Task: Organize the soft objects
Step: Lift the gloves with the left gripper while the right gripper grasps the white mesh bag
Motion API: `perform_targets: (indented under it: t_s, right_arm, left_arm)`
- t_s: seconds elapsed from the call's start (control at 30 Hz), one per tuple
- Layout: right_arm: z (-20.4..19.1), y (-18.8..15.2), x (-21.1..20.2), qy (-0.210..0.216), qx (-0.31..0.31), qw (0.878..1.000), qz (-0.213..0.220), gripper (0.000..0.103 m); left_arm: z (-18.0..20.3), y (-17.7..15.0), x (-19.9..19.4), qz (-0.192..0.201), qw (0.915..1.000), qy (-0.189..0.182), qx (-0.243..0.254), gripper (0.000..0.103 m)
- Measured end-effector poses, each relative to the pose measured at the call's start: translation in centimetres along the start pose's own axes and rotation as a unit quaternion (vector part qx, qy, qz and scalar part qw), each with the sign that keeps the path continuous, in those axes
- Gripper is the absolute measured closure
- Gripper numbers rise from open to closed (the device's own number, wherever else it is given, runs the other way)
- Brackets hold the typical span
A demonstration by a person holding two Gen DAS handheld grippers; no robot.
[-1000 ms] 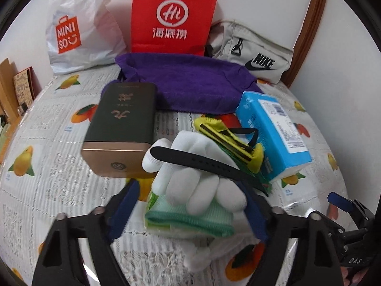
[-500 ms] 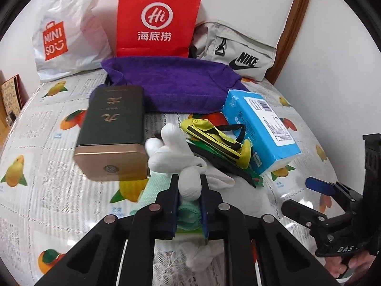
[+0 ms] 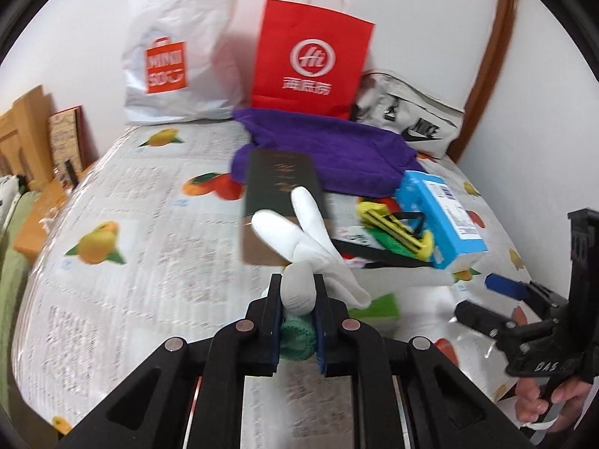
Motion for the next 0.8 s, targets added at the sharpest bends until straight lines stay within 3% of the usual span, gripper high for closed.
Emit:
perform_targets:
  t_s: [0.3,0.47,0.6,0.67,0.73,0.8]
  right_arm:
    - [-5.2,2.2,0.9,0.026,-0.084,0.996,0.028,0.001]
    - [-7.2,2.0,4.0,0.030,-0.133,0.991,-0.004,0.001]
    - [-7.4,1.2,6.3,0.007,-0.164,0.986,-0.027,0.001]
    - [-7.2,1.1,7.1,0.010,-0.153,0.987,-0.036,0.006]
    - [-7.0,1.2,7.6,0.019,-0.140,0.989,-0.046,0.033]
    - [-6.8,1.2,7.9,0.042,-0.122,0.990,-0.062,0.047]
  left_arm:
    - [-2.8,-2.0,2.7,-0.029,0.9991,0.002,-0.030,0.089]
    - [-3.5,-2.5,3.6,-0.031,0.9986,-0.013,-0.041,0.089]
    - [-3.8,-2.5,4.1,-0.029,0.9979,-0.028,-0.051,0.089]
    - [-3.9,-2.5,4.4,-0.030,0.9977,-0.032,-0.052,0.089]
    - [-3.9,-2.5,4.7,-0.030,0.9976,-0.035,-0.052,0.089]
    - [-3.8,-2.6,5.0,-0.031,0.9975,-0.038,-0.052,0.089]
Point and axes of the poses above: each gripper's, at about its wrist camera, not at the fingertips, and x roughly the way its jaws point, z to its right, y to its top, the point moved 7 cm from there along x, roughly the way its jaws point, and after that the axes turned 11 degrees about x, right-handed, at the moved point
